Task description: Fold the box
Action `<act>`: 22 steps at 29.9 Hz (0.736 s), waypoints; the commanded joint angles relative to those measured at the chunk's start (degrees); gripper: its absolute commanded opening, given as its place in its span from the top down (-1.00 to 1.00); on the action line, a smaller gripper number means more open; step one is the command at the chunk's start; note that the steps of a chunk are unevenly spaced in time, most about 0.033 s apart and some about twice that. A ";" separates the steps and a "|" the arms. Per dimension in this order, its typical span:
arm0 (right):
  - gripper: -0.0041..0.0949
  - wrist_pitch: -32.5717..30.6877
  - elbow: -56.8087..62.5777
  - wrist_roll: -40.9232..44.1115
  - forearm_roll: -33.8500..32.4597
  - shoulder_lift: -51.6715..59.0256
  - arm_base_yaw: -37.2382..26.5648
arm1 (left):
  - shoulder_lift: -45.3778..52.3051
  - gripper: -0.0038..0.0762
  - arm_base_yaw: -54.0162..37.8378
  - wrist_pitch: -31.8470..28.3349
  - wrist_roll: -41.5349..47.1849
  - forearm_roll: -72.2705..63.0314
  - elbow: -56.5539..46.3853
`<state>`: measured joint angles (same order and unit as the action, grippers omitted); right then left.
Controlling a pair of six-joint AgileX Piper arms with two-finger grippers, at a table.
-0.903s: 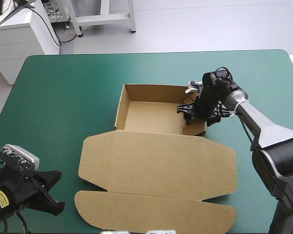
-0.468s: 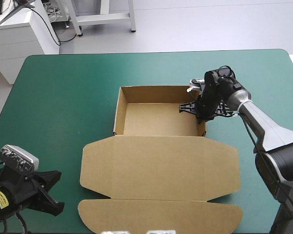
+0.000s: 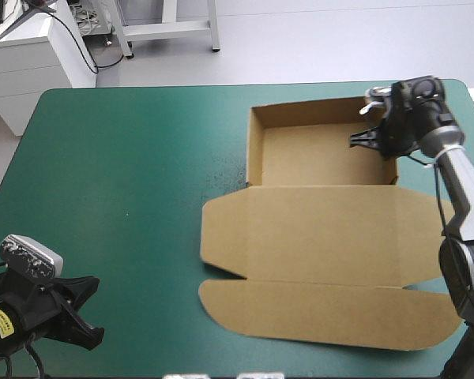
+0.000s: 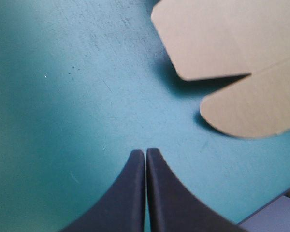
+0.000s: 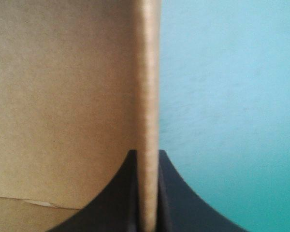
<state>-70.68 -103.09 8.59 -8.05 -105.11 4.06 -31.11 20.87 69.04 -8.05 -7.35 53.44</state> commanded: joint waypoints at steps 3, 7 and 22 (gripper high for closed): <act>0.96 0.63 -4.98 -2.37 -1.35 3.68 -12.22 | -0.45 0.92 0.15 -3.02 -0.04 -1.06 1.39; 0.96 1.37 -4.78 -2.51 -1.24 3.57 -20.11 | -0.45 0.92 0.15 -3.02 -0.04 -1.06 1.39; 0.96 1.44 -4.78 -6.38 0.70 -0.89 -30.80 | -0.45 0.92 0.15 -3.02 -0.04 -1.06 1.39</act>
<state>-70.74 -106.05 3.47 -7.55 -108.76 -26.44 -31.11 20.87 69.04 -8.05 -7.35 53.44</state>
